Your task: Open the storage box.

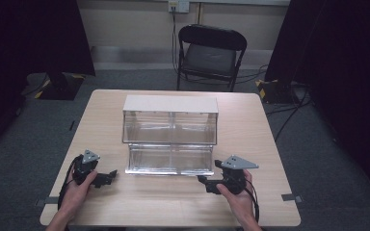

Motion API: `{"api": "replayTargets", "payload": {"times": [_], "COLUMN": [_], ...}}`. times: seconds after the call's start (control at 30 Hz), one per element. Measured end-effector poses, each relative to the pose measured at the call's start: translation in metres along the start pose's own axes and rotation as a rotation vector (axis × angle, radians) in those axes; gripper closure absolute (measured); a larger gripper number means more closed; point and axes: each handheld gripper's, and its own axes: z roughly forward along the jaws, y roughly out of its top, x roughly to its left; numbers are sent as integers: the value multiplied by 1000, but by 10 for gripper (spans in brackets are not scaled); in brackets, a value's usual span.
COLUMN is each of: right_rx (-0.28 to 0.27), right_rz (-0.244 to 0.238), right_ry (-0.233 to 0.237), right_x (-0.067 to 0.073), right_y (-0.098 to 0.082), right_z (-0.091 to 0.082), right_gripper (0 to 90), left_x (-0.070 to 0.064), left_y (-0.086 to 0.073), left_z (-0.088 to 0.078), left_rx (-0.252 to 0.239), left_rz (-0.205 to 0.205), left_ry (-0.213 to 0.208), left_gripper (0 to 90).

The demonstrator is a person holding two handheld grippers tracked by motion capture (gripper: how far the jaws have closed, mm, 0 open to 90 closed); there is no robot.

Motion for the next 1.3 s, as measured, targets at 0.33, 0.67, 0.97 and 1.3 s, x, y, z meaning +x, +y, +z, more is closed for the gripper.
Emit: {"api": "replayTargets", "payload": {"times": [0.33, 0.67, 0.97, 1.3], "right_rx": [3, 7, 11, 5], "right_rz": [-3, -7, -10, -18], "right_ry": [5, 5, 14, 6], "right_x": [-1, 0, -1, 1], "right_y": [2, 5, 8, 9], "right_z": [2, 1, 0, -1], "right_gripper": [137, 136, 135, 135], "left_x": [0, 0, 0, 0], "left_y": [0, 0, 0, 0], "left_z": [0, 0, 0, 0], "left_rx": [0, -1, 0, 0], "left_rz": [0, -2, 1, 0], "left_ry": [0, 0, 0, 0], "left_gripper": [0, 0, 0, 0]}}
